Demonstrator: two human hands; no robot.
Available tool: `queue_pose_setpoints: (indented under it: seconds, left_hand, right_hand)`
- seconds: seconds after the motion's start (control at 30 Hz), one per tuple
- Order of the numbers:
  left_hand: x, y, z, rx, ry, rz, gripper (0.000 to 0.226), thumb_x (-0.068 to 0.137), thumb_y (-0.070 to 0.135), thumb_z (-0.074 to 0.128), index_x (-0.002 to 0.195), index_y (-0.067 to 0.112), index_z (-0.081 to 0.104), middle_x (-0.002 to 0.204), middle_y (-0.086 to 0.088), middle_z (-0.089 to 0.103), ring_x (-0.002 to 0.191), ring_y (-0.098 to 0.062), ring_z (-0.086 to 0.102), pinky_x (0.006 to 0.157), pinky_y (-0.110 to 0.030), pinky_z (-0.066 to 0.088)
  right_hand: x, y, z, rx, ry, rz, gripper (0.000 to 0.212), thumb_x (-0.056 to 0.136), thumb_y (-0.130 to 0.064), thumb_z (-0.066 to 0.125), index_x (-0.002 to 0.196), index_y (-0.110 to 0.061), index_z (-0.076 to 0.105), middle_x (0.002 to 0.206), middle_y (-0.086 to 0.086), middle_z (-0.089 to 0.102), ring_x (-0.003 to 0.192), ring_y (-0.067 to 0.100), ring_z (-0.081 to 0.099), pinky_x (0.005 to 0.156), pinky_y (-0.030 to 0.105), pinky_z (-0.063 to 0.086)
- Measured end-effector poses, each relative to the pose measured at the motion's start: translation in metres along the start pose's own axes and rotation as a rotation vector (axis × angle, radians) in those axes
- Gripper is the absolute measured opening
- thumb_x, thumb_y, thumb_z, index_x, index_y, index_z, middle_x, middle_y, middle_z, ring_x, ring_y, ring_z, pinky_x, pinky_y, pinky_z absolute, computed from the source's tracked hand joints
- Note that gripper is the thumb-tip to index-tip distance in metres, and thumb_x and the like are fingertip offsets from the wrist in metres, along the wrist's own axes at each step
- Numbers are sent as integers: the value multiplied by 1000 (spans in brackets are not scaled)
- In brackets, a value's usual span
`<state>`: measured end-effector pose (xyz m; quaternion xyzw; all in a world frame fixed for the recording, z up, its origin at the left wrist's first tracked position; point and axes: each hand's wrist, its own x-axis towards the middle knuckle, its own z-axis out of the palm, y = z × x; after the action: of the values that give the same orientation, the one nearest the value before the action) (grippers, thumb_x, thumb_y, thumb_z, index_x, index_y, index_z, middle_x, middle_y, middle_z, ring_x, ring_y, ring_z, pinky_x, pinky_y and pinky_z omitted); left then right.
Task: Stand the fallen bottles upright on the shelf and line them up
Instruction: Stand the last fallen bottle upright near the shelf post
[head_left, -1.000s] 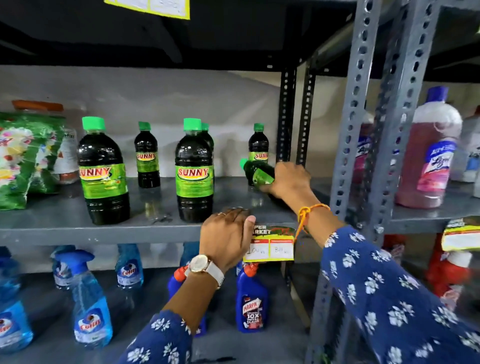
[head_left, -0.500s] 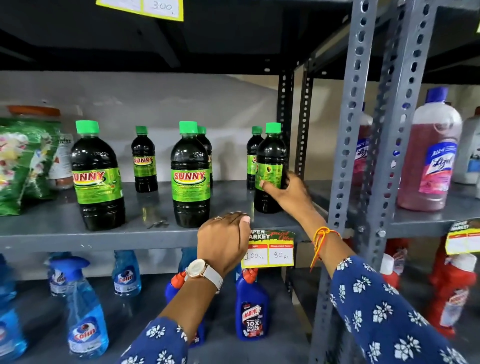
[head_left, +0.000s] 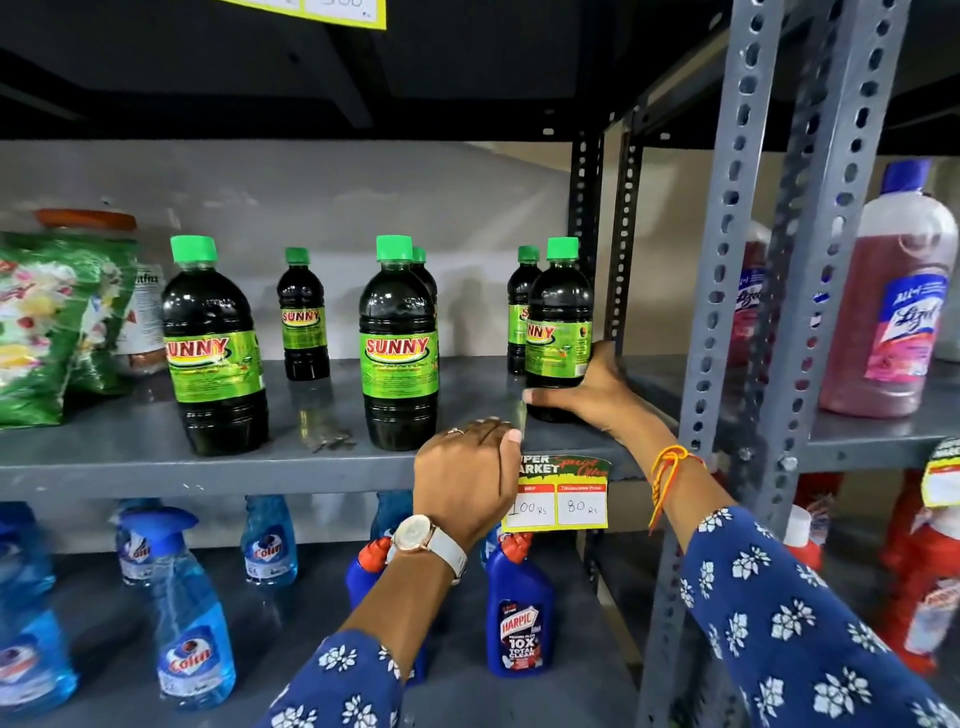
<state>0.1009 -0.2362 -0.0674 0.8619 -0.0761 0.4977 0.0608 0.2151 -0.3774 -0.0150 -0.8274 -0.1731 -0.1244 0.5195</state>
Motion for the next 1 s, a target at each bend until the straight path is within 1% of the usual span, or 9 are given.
queue_pose_setpoints:
  seconds: [0.07,0.17,0.23,0.33,0.4,0.47,0.53,0.8,1.0]
  left_hand:
    - [0,0,0,0,-11,0,37,88,24,34,75,15,67,72,-1,71,60,-20,62,53,-24,43]
    - [0,-1,-1,-7,-27,-1,38,89,25,33,75,15,67,71,-2,69,60,-21,62,53,-24,43]
    - [0,-1,-1,-16,-40,3,39,89,25,32,77,14,68,75,-3,71,64,-22,64,55,-26,45]
    - [0,-1,0,-26,-53,12,40,90,25,32,78,14,69,79,-3,72,67,-21,65,57,-27,47]
    - [0,-2,0,-27,-64,14,41,90,26,32,79,14,69,80,-3,72,68,-21,65,57,-27,47]
    - [0,-2,0,-31,-74,13,41,90,26,32,79,14,69,80,-3,72,69,-21,65,58,-27,48]
    - [-1,-2,-1,-34,-78,13,41,90,26,32,80,14,70,81,-4,72,71,-21,66,60,-27,49]
    - [0,-3,-2,-38,-100,18,42,90,26,31,83,12,69,82,-5,72,71,-22,65,61,-29,50]
    - [-1,-3,-3,-35,-94,36,43,91,27,30,84,12,69,81,-5,72,69,-21,65,60,-28,49]
  right_hand:
    - [1,2,-2,2,-2,9,92,44,-37,86,121,-10,44,118,7,61,111,23,57,98,41,44]
    - [0,2,-2,72,-59,-31,60,54,-21,80,109,-19,56,109,7,67,107,26,60,96,39,46]
    - [-1,0,-3,109,-88,-82,49,61,-13,80,106,-19,63,106,7,70,104,25,63,97,40,47]
    - [-3,-1,-3,110,-82,-144,52,58,-19,86,107,-13,68,103,9,72,99,23,67,95,44,49]
    - [-4,-2,-4,74,-76,-148,46,59,-19,85,102,-17,69,103,9,72,98,23,67,94,45,49]
    - [-5,-3,-4,58,-79,-142,33,62,-16,82,89,-28,68,103,7,72,97,22,66,94,45,50]
    - [-5,-3,-4,62,-89,-137,32,64,-15,80,85,-32,64,105,7,71,98,22,65,94,45,49]
    - [-6,-2,-4,81,-93,-110,35,61,-19,80,86,-34,59,108,6,69,102,24,63,96,44,47]
    - [-14,-9,-5,35,-76,-167,34,59,-23,84,79,-36,59,94,-3,70,93,18,65,85,33,49]
